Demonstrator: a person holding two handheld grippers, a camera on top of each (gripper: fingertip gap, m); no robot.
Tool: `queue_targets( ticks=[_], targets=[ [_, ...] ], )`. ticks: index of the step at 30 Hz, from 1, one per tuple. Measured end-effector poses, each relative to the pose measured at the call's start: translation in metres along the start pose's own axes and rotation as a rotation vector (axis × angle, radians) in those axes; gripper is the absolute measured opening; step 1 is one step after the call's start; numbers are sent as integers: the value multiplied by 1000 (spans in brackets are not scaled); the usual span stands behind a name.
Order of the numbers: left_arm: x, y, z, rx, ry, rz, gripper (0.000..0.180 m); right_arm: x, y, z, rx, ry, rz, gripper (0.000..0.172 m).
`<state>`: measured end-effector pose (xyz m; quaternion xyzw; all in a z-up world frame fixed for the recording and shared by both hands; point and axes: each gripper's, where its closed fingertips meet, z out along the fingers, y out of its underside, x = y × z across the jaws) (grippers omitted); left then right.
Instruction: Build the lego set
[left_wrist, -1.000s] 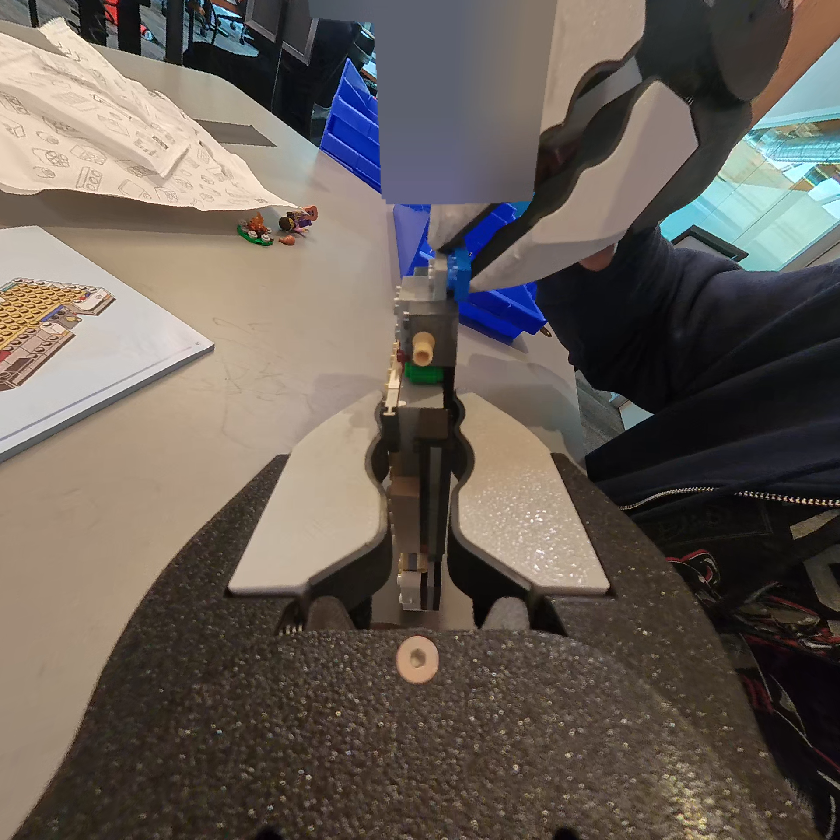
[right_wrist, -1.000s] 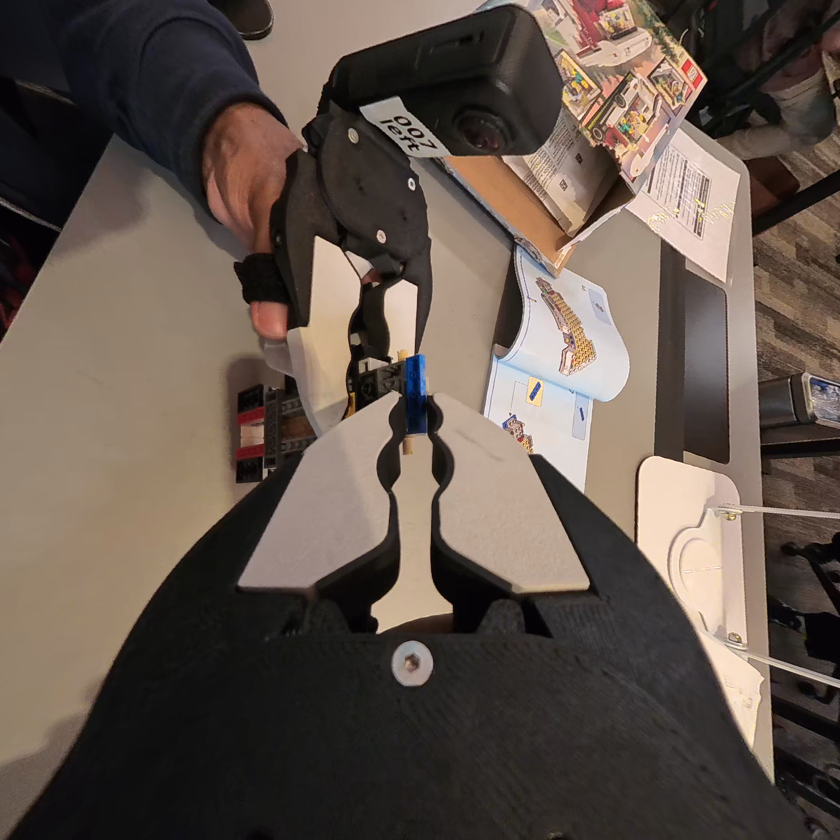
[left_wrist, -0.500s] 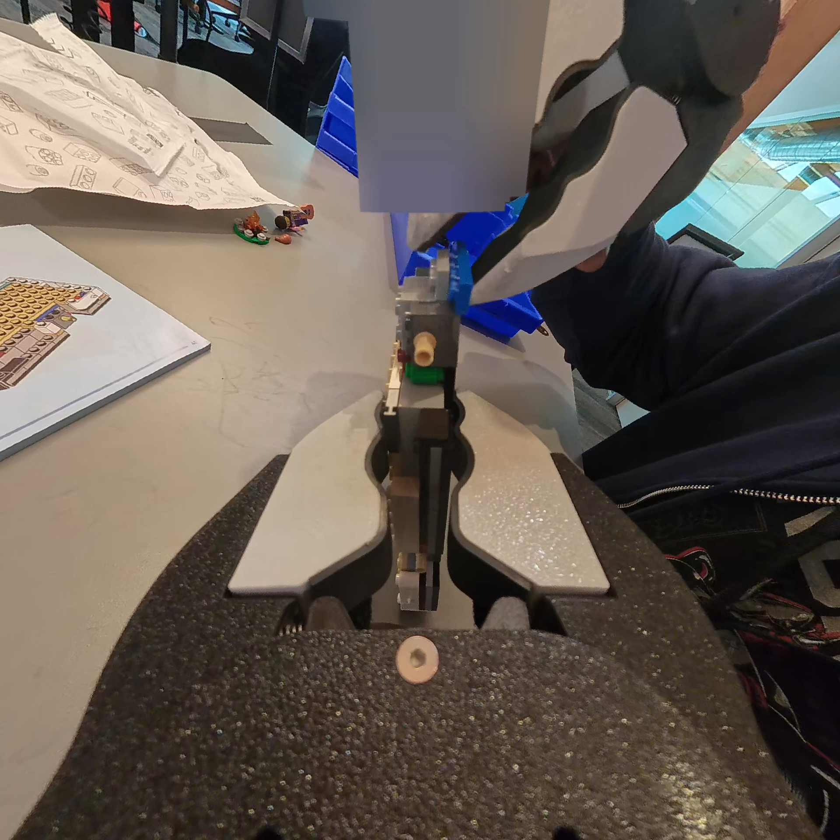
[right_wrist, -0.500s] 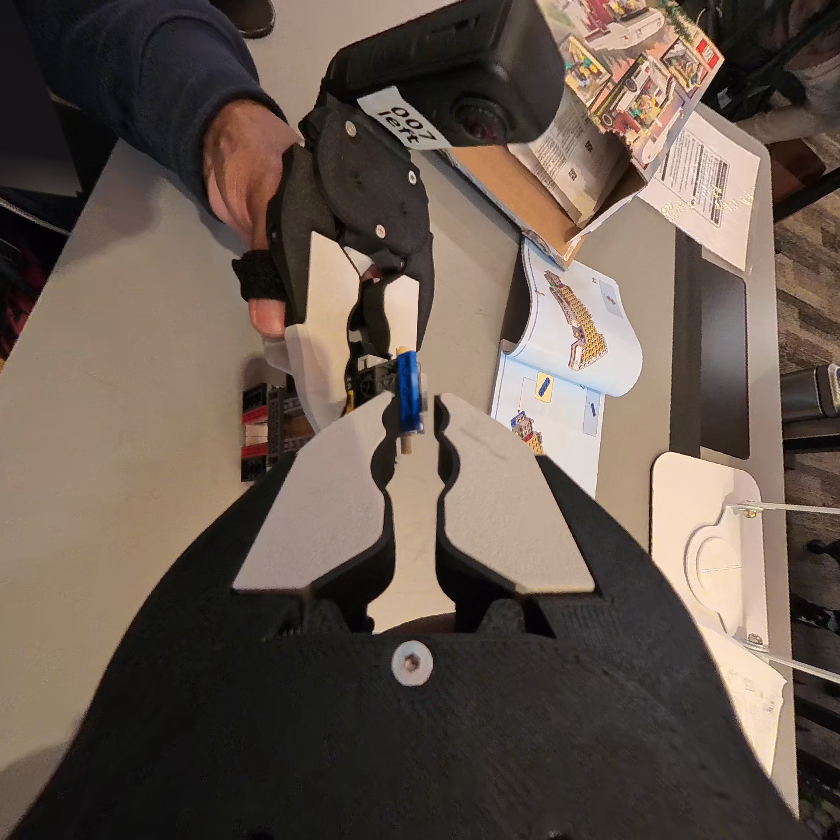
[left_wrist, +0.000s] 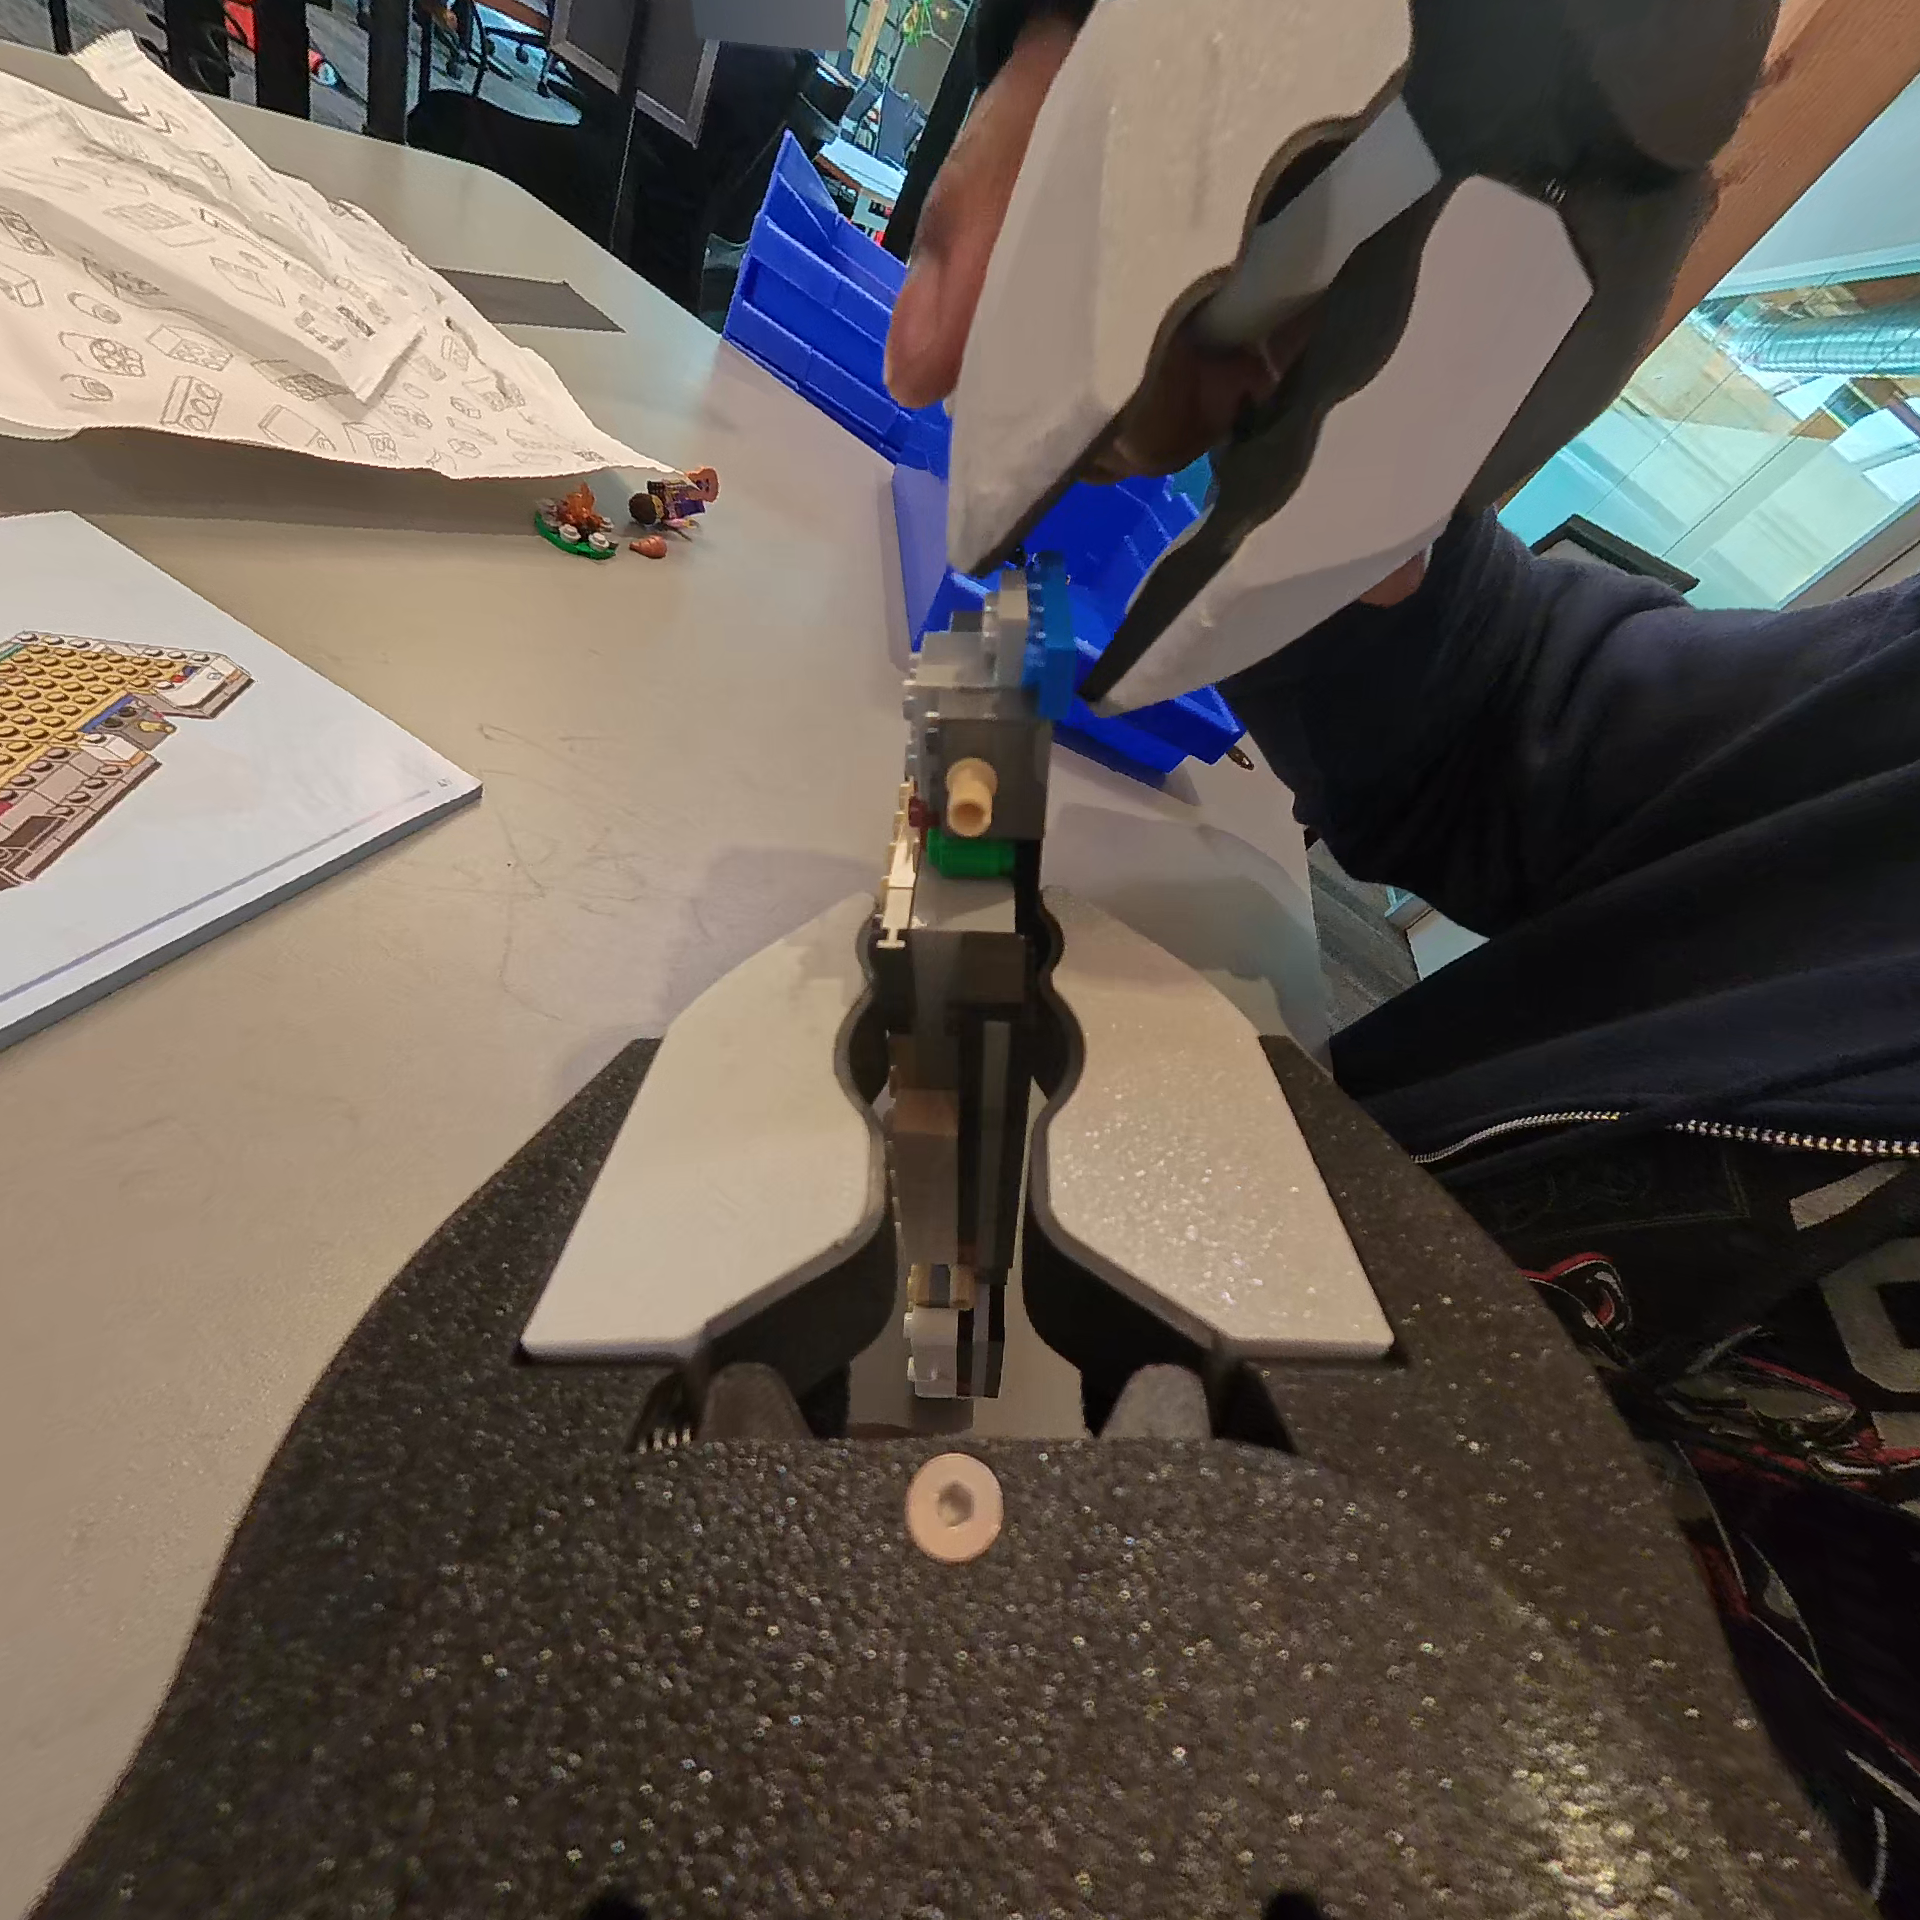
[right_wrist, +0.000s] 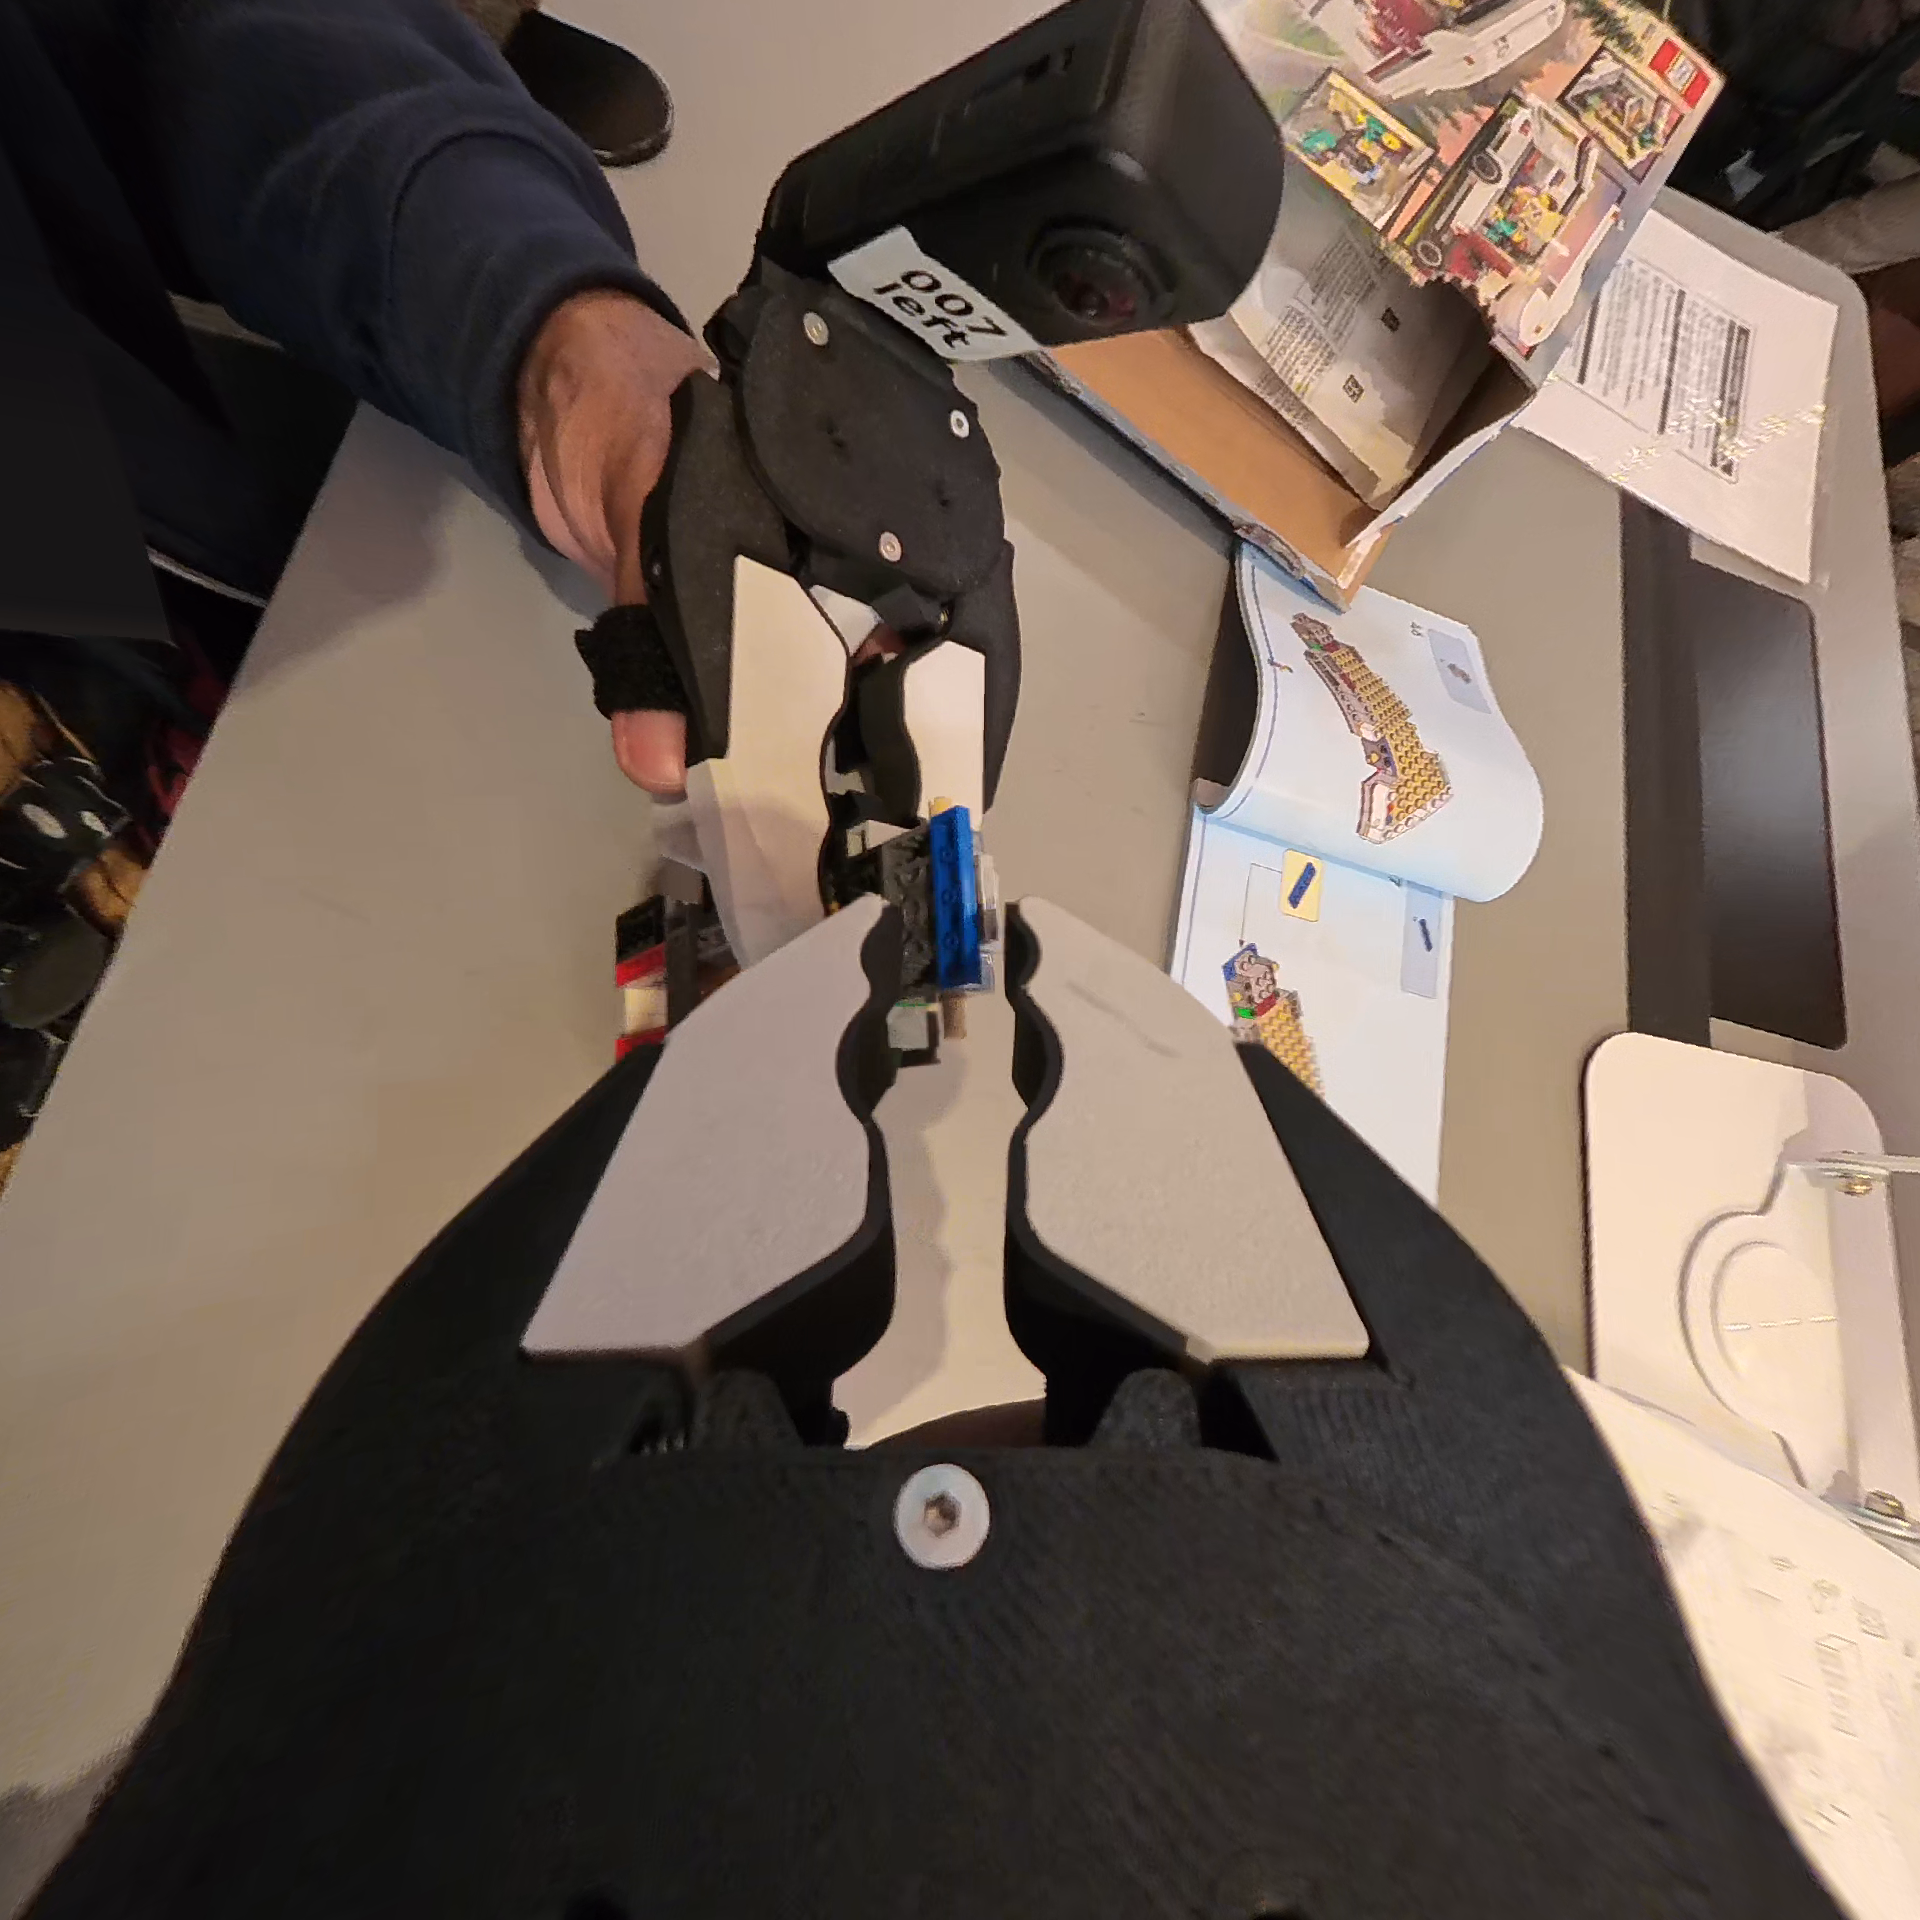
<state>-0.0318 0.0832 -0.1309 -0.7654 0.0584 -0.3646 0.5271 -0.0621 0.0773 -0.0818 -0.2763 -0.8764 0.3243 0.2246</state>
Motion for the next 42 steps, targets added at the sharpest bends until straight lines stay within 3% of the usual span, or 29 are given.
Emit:
queue_targets(
  ticks=[11, 26, 42],
  targets=[
    [6, 0, 0, -15, -8, 52, 23, -6, -4, -14, -54, -86, 86, 23],
    [12, 0, 0, -31, -24, 113, 23, -12, -9, -11, -203, -195, 51, 13],
    [16, 1, -1, -48, -35, 163, 24, -19, -8, -11, -247, -257, 48, 8]
  ],
)
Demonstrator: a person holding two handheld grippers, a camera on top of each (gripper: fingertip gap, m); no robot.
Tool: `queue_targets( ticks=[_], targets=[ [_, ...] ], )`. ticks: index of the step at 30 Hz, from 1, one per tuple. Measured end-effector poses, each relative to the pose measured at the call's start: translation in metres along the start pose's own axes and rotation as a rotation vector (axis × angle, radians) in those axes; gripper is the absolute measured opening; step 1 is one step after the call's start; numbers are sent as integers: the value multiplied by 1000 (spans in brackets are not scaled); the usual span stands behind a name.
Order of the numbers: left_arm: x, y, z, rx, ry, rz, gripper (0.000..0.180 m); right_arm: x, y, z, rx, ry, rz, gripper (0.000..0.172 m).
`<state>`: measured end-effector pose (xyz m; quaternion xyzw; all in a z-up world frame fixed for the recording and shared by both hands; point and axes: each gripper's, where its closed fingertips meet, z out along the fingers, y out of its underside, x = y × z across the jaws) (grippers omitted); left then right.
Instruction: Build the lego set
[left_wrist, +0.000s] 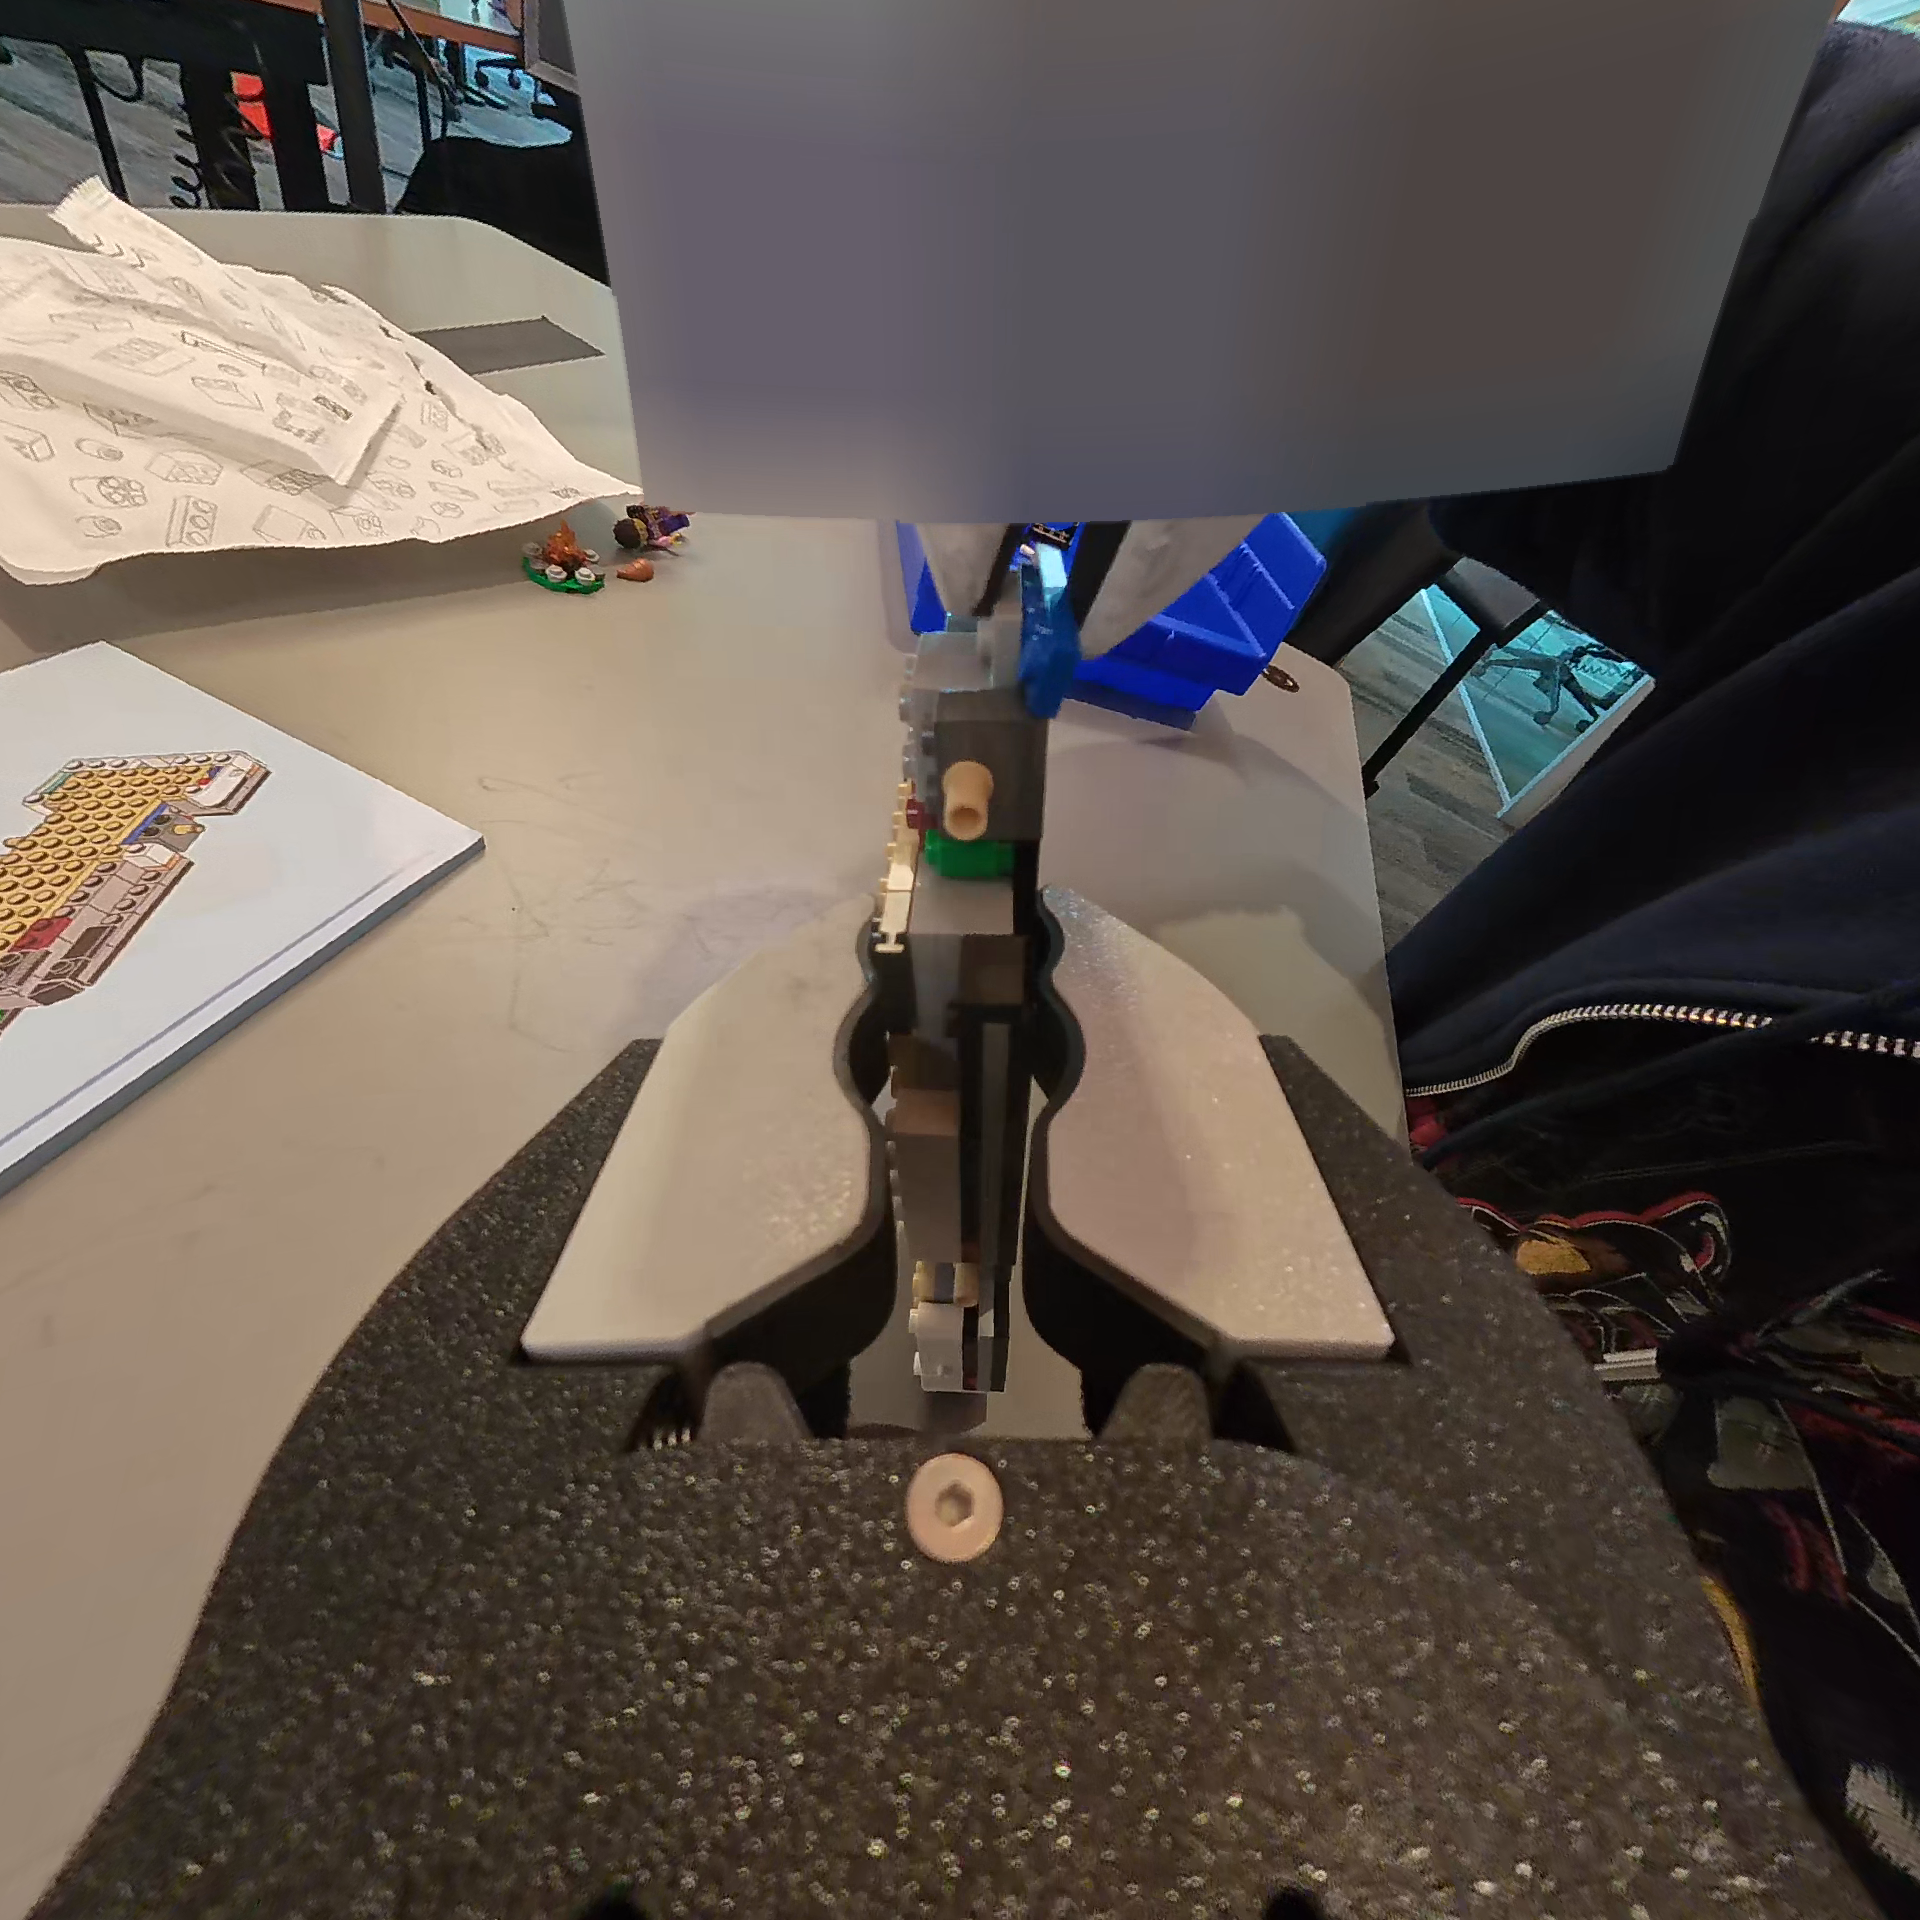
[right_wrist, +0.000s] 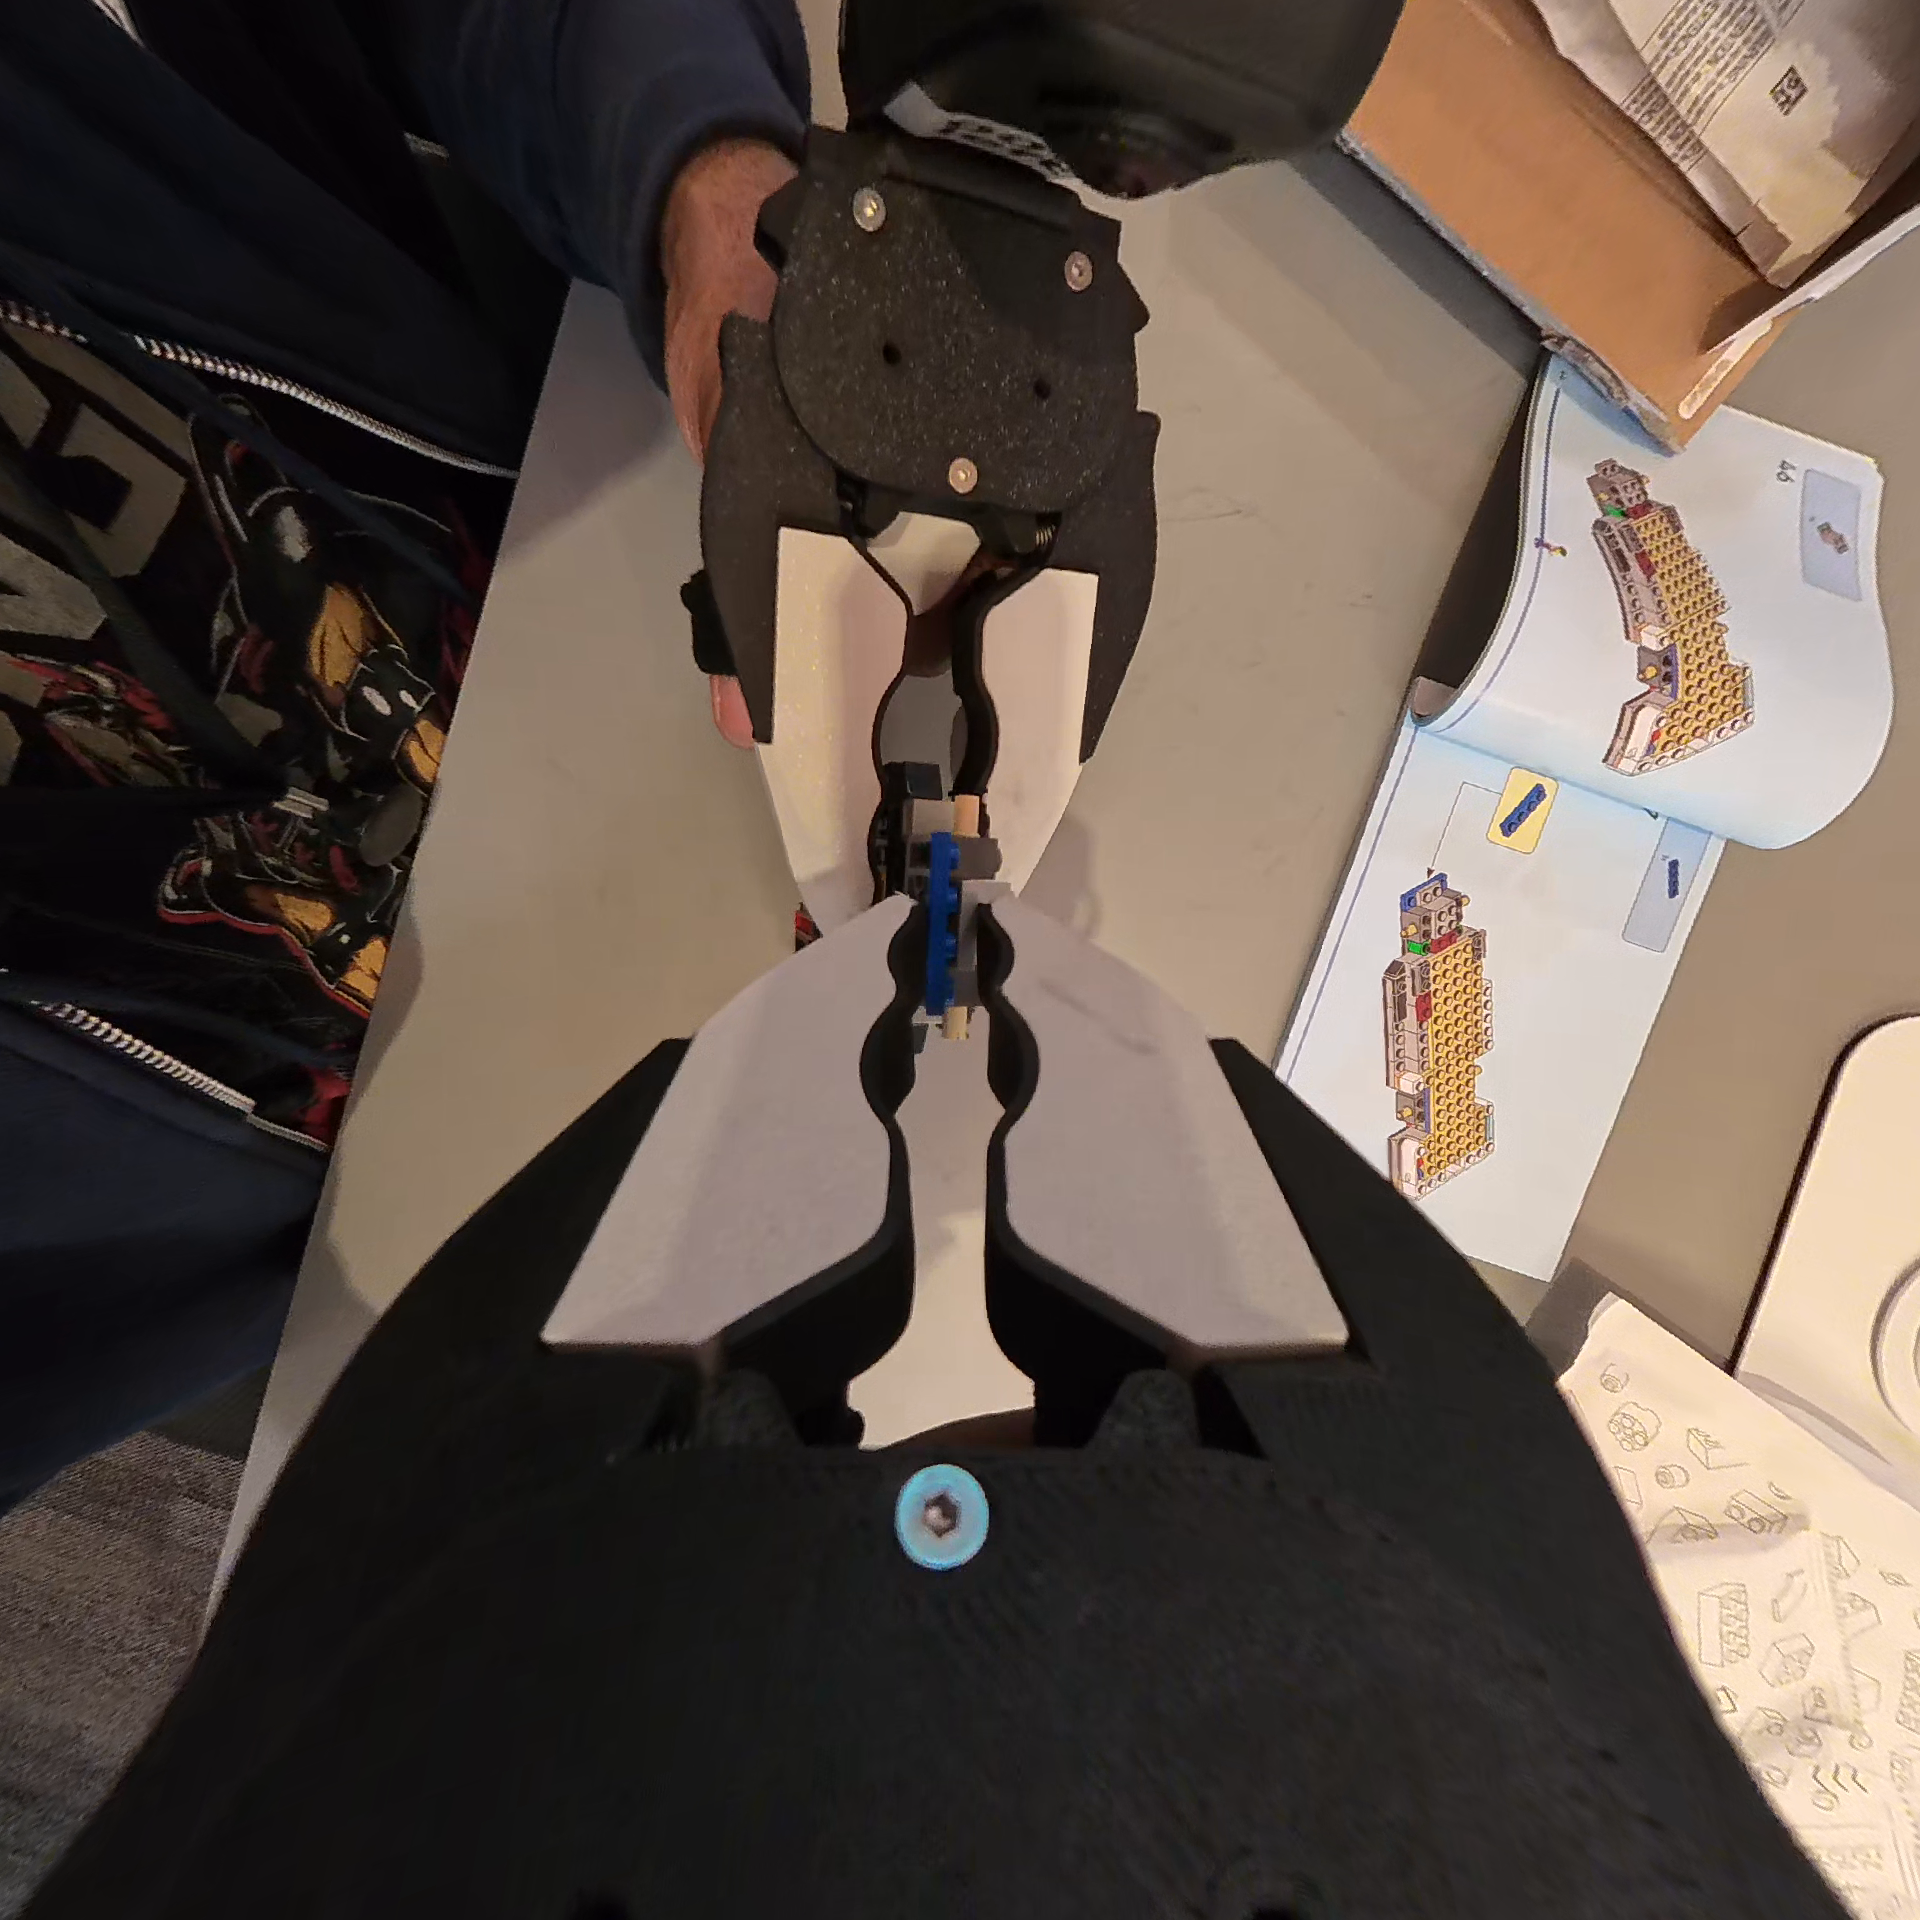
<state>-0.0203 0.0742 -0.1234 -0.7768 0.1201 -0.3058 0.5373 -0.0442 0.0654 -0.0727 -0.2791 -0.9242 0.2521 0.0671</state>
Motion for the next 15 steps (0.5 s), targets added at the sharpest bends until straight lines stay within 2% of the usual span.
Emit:
queue_targets(
  ticks=[15],
  targets=[
    [5, 0, -1, -40, -34, 123, 23, -11, -3, -3, -31, -40, -34, 8]
  ],
)
